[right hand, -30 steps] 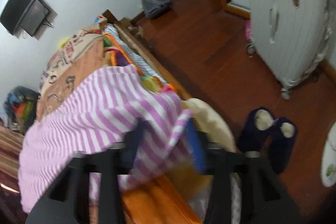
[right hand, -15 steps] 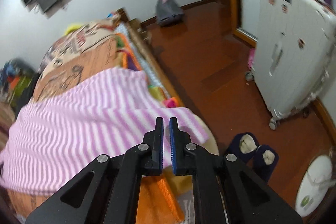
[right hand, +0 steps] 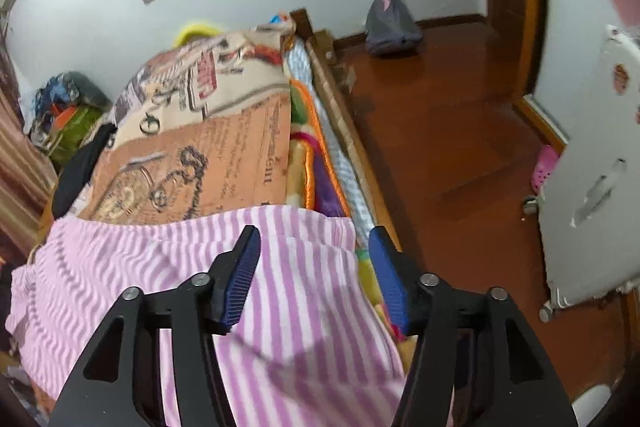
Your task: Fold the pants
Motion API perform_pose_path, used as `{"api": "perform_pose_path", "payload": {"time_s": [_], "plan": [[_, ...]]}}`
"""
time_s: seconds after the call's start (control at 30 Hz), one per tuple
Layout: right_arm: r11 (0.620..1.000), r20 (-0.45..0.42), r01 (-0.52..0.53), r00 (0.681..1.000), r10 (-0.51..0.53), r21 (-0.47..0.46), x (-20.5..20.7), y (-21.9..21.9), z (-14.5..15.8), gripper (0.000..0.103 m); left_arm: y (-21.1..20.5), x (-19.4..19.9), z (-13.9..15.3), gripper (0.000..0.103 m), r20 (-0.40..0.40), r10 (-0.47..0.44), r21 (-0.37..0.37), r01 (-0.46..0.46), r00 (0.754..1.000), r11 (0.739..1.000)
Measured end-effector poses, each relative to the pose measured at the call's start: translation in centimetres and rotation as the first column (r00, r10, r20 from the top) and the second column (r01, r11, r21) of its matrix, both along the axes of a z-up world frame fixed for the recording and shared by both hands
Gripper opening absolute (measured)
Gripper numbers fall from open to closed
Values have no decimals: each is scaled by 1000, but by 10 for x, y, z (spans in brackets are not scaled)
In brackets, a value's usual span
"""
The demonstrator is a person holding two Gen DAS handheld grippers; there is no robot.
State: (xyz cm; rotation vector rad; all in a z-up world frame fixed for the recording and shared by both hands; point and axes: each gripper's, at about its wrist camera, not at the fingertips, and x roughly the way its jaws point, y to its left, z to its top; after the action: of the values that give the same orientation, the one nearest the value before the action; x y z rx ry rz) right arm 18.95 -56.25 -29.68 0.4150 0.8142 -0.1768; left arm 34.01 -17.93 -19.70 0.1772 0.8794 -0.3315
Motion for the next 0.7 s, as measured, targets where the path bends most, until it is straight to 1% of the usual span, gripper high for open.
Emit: {"api": "perform_pose_path", "payload": {"time_s": [0.1,0.23,0.3,0.33,0.43,0.5,0.53,0.57,0.6,0.63,0.67,0.7], "plan": [[1000,-62,-22,998,24,20,19,-5,-19,55,-33,16,-10,64,2,-47,17,47,999,999],[994,-158,-53,985,67,94,32,-11,-58,55,-58,30,-47,63,-79,-80,41,83,994,996],[990,-158,-64,984,83,123,29,-12,-65,57,-63,35,-68,63,-123,-74,63,83,990,995],[989,-149,-61,985,81,135,27,-14,-68,61,-63,38,-78,63,-146,-65,70,76,987,995],[981,-132,-51,988,76,185,25,-19,-75,62,-57,41,-99,64,-206,-31,54,43,978,998],[974,-130,-46,989,76,223,23,-20,-81,62,-51,41,-102,67,-201,-12,18,16,979,1000],[972,-126,-46,989,77,230,23,-21,-82,61,-50,41,-103,68,-199,-6,13,8,980,1000],[970,-117,-50,990,80,239,22,-22,-83,58,-50,40,-104,68,-197,-4,11,7,980,1000],[965,-100,-63,991,91,254,23,-21,-82,46,-50,39,-104,68,-192,-3,12,5,981,1000],[959,-81,-80,991,106,273,22,-21,-82,37,-51,38,-104,68,-187,-2,17,5,982,1000],[956,-69,-87,991,110,281,22,-20,-81,33,-53,38,-104,68,-184,-2,23,6,983,1000],[956,-62,-98,991,120,277,22,-17,-79,25,-53,37,-104,68,-181,-1,27,6,984,1000]]}}
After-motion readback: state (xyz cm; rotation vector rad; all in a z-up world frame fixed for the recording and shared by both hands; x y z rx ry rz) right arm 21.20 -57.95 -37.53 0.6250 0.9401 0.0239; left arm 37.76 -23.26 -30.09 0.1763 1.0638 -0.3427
